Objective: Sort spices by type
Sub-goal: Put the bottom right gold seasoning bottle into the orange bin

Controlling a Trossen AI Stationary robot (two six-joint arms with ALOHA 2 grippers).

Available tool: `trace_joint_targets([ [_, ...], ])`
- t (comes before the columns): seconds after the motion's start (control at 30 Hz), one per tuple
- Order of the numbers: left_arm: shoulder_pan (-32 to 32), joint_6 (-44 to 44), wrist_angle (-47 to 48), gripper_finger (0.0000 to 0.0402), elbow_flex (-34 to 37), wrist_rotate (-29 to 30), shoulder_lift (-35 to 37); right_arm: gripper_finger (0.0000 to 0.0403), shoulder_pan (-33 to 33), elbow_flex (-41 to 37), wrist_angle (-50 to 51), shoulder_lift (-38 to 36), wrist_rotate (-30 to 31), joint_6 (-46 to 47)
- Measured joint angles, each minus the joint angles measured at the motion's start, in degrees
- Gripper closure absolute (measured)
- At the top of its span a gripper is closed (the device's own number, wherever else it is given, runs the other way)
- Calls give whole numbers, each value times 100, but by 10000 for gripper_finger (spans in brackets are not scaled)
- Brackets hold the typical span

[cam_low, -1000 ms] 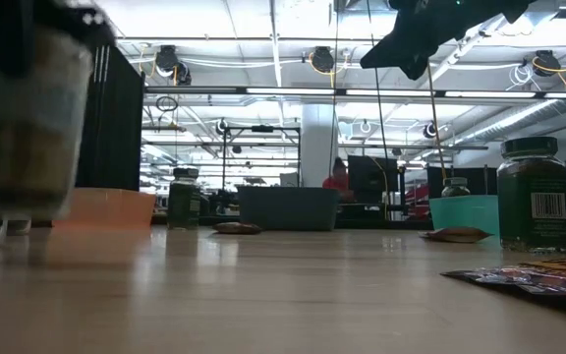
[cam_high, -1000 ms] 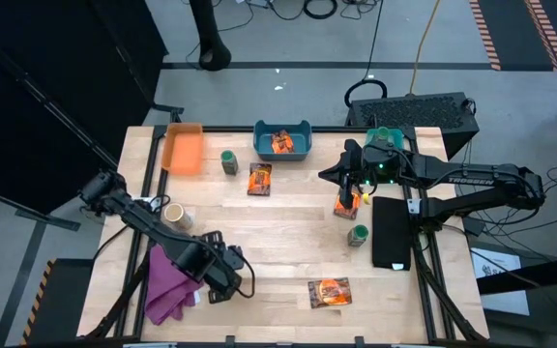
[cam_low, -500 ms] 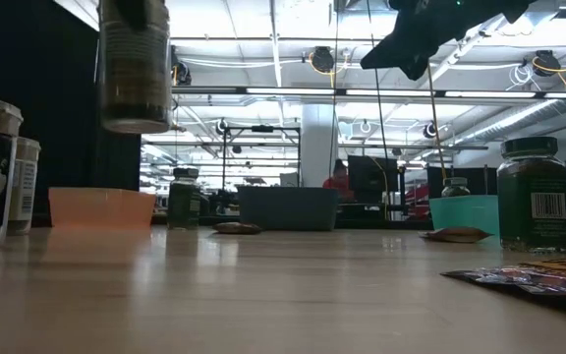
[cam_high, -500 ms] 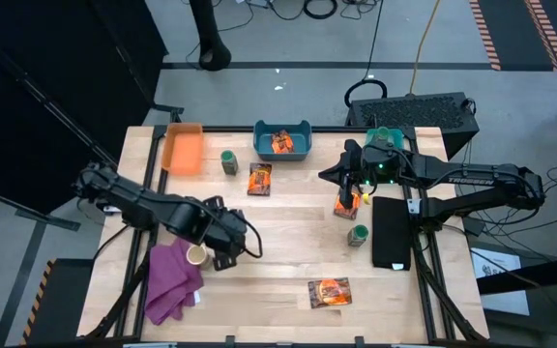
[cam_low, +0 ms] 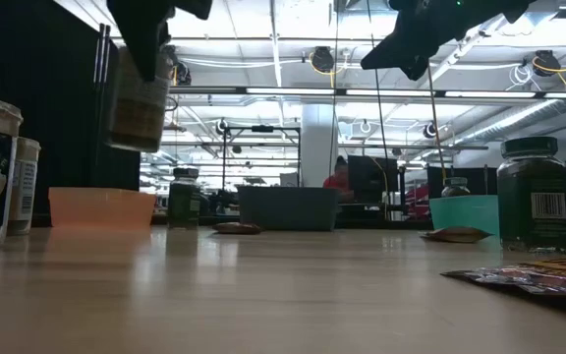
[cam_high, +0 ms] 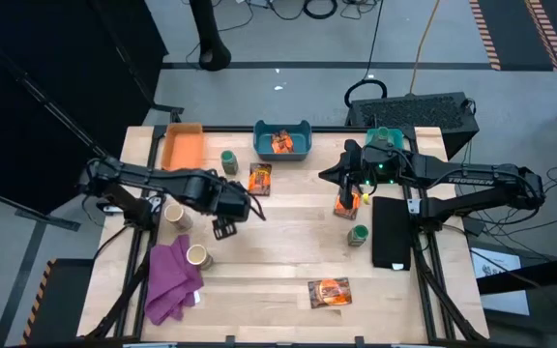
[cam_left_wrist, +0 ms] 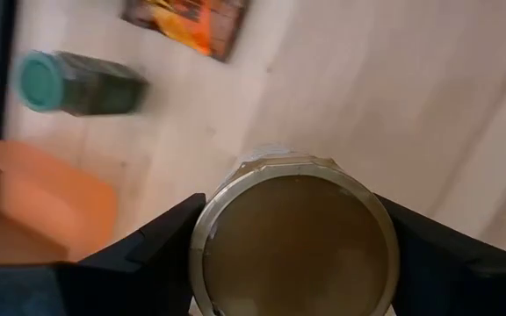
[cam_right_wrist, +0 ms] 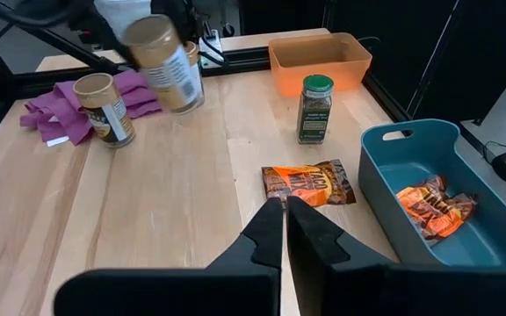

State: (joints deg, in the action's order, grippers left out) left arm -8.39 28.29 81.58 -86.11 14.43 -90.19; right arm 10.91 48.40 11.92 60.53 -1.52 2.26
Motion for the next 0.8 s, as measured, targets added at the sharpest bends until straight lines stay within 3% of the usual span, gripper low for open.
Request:
trace_joint_targets([
  [0.2, 442, -410, -4, 123, 2, 305, 51, 403, -2, 0, 30, 0, 0, 0],
  [0.53, 1088, -619, -77, 123, 2, 1621, 988, 403, -1, 0, 87, 0, 0, 0],
  [0.8, 2339, -310, -181, 123, 2, 1532, 1667, 403, -2, 0, 61, 0, 0, 4],
])
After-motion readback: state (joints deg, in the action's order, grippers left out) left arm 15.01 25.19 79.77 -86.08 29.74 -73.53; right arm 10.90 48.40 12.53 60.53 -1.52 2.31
